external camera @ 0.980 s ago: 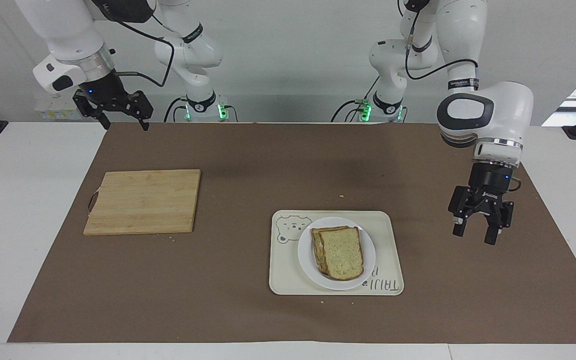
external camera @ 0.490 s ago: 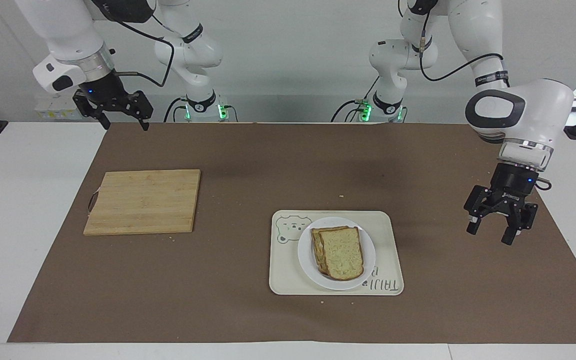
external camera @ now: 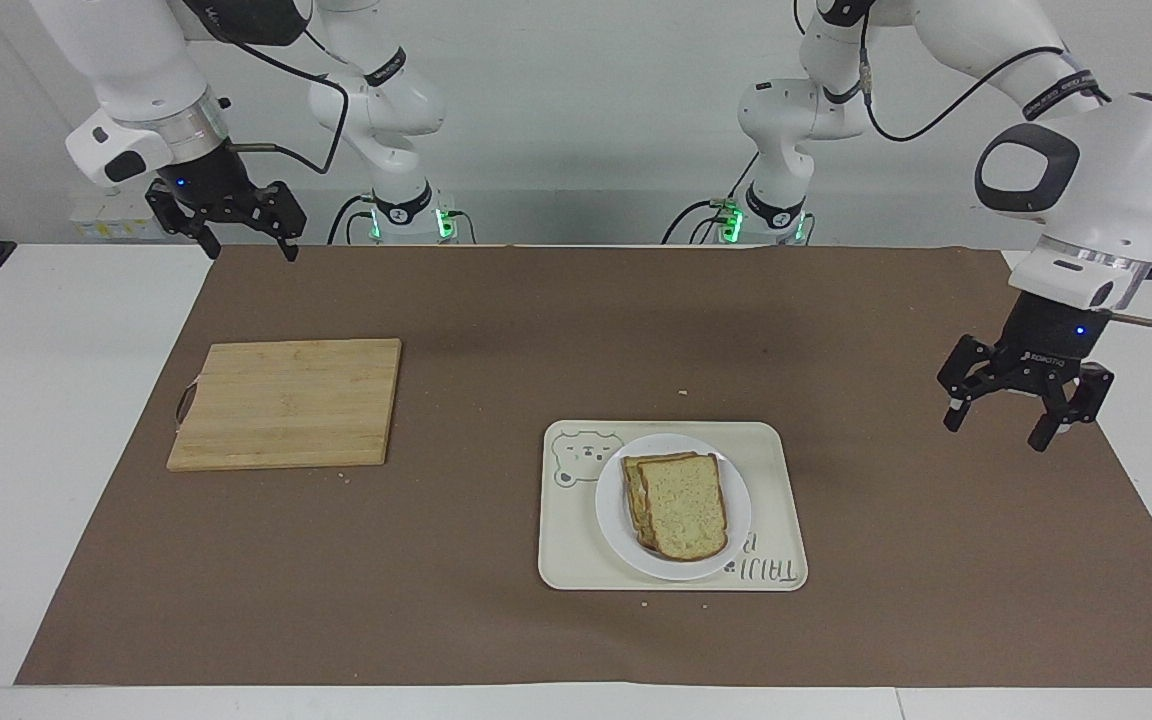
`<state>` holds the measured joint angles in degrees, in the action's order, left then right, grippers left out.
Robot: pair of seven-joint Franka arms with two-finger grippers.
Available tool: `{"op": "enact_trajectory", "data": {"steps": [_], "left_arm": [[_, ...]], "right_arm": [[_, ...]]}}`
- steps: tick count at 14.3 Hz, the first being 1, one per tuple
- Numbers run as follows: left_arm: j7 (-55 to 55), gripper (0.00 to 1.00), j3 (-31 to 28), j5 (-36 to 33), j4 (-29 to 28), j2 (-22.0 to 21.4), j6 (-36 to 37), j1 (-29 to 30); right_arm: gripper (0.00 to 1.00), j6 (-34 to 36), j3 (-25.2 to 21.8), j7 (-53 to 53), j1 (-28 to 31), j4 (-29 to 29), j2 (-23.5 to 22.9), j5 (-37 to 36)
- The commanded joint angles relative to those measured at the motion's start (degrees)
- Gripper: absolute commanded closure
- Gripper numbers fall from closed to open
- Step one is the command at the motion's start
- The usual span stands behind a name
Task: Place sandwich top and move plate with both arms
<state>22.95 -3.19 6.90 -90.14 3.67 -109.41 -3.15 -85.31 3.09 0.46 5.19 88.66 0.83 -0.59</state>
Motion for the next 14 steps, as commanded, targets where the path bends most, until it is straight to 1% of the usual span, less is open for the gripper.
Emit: {"op": "enact_trajectory", "data": {"steps": [1,3,5,7,8,12,14], "left_arm": [[-5.4,0.00,0.1,-1.6,-0.6,-4.4,10.1,0.3],[-13.0,0.00,0.2,-1.7,-0.6,-6.3,15.6,0.3],[-15.7,0.00,0.3,-2.3,-0.6,-8.0,19.9,-0.1],[-15.4,0.00,0.7,-8.4,-0.6,-8.5,22.0,-0.4],[-15.3,0.00,0.9,-9.2,-0.9,-9.3,23.8,-0.5],[-15.6,0.00,0.9,-8.2,-1.0,-9.4,25.6,-0.5],[-15.9,0.00,0.2,-5.0,0.0,-8.2,25.9,0.1]], "right_arm": [[0.00,0.9,0.7,0.8,0.7,-1.0,-0.5,-0.5],[0.00,0.9,0.7,0.7,0.7,-1.0,-0.5,-0.5],[0.00,0.9,0.6,0.8,0.7,-0.9,-0.5,-0.5],[0.00,0.9,0.6,0.7,0.7,-1.0,-0.5,-0.5],[0.00,0.9,0.7,0.8,0.7,-0.9,-0.5,-0.5],[0.00,0.9,0.7,0.7,0.7,-1.0,-0.5,-0.5],[0.00,0.9,0.6,0.8,0.7,-1.0,-0.5,-0.5]]}}
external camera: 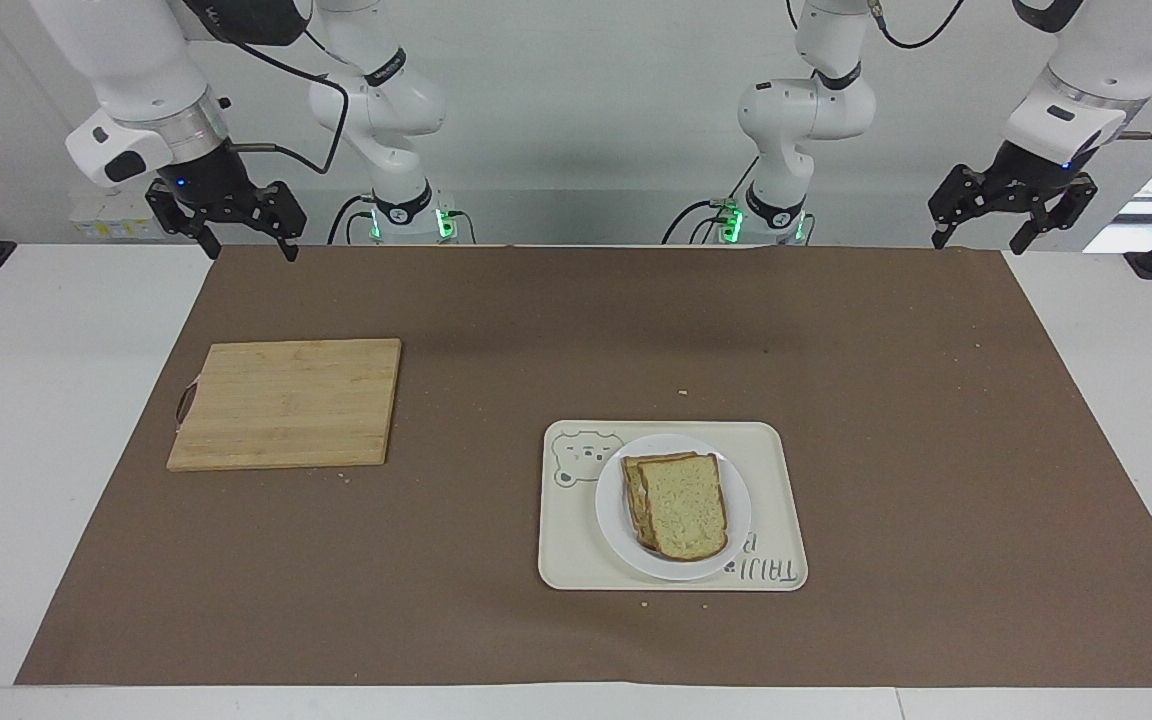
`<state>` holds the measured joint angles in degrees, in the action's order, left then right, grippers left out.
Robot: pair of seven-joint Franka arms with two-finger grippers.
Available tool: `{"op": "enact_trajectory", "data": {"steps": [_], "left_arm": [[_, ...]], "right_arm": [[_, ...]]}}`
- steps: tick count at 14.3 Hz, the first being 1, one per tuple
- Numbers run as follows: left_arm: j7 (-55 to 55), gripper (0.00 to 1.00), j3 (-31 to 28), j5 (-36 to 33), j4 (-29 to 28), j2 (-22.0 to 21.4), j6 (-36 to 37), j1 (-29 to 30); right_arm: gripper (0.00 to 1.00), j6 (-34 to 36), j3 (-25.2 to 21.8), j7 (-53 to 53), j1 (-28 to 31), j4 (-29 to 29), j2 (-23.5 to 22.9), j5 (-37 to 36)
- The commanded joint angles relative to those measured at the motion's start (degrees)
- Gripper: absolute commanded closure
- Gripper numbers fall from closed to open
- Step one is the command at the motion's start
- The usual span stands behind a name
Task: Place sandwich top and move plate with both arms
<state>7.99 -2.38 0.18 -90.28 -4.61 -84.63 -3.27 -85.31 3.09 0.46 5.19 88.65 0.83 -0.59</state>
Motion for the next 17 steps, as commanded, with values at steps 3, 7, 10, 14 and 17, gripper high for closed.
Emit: {"op": "enact_trajectory", "data": {"steps": [3,7,10,14,17], "left_arm": [[-1.0,0.00,-0.9,2.1,10.3,6.3,4.6,0.5],[-0.7,0.00,-0.9,1.5,10.2,5.8,4.8,0.5],[-0.7,0.00,-0.9,1.6,8.0,4.3,4.3,0.4],[-0.7,0.00,-0.9,1.5,7.9,4.2,4.6,0.4],[-0.8,0.00,-0.9,1.5,7.8,4.2,5.0,0.4]], "right_arm": [[0.00,0.9,0.6,0.7,0.7,-1.0,-0.5,-0.5],[0.00,0.9,0.7,0.7,0.7,-1.0,-0.5,-0.5],[0.00,0.9,0.6,0.8,0.7,-1.0,-0.5,-0.5],[0.00,0.9,0.7,0.7,0.7,-1.0,-0.5,-0.5],[0.00,0.9,0.6,0.7,0.7,-1.0,-0.5,-0.5]]}}
